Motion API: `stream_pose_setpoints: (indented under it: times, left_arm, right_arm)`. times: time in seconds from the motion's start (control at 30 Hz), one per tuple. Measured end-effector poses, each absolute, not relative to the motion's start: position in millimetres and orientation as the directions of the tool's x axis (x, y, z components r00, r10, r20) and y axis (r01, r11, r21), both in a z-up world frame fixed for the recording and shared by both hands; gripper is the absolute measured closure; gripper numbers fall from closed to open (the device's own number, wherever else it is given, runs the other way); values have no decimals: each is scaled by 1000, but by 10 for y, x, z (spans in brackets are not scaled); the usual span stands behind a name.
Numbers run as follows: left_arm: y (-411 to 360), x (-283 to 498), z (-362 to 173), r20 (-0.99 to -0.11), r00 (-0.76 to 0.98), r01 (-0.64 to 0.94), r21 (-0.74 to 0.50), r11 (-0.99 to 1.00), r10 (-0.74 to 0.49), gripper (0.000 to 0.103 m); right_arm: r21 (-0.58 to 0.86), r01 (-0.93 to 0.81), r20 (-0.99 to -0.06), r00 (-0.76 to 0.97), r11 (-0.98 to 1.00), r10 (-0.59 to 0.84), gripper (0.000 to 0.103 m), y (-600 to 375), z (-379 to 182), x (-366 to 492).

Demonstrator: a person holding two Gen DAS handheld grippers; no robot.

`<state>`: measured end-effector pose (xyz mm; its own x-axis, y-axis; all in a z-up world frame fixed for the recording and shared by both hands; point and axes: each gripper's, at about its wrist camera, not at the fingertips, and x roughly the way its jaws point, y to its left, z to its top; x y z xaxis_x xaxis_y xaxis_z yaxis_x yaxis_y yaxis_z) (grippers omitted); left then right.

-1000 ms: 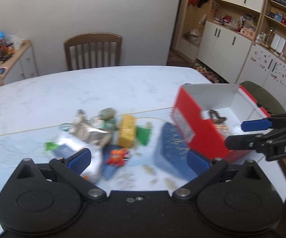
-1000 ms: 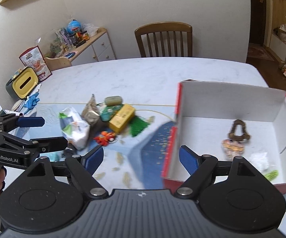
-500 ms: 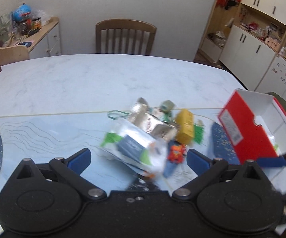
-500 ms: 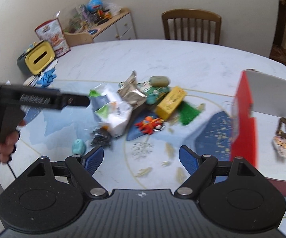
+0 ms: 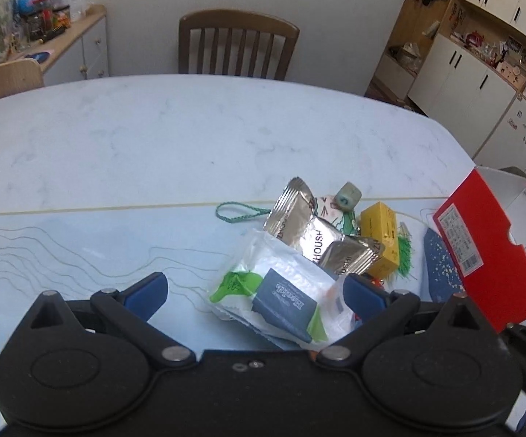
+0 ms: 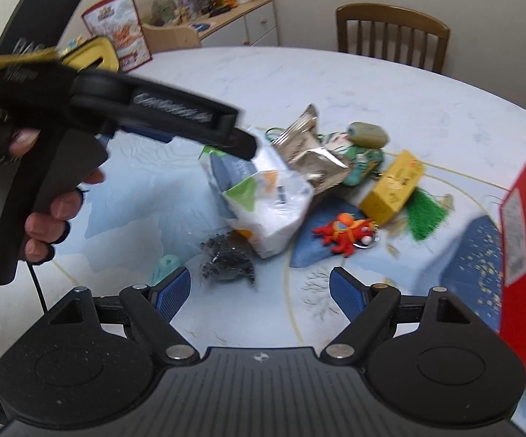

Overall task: Organize objects
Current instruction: 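Grasp the black item bag with the right tool while the left tool grasps the white snack bag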

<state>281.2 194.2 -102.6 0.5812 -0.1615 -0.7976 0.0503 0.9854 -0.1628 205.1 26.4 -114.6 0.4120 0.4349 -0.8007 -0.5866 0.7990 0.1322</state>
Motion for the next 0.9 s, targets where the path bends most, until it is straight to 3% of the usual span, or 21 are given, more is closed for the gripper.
stream_pose_setpoints:
  times: [0.53,0.73,0.9]
  left_arm:
    - [2032,3047,-1327,-829,510,73,-226,971,-232,2]
    - [2075,3079,-1406,-828,485,70,-284,956,-282,12]
    - [2045,3084,-1410,-821,479,80,-311,947,-310,23]
  right_arm:
    - [146,-620,-828,351,771,438,19,634,-1417,2226]
    - [160,-617,-837,329,770,438,20,683,-1516,2266]
    - [167,-610,-842,321,774,434,31,694,-1544,2301]
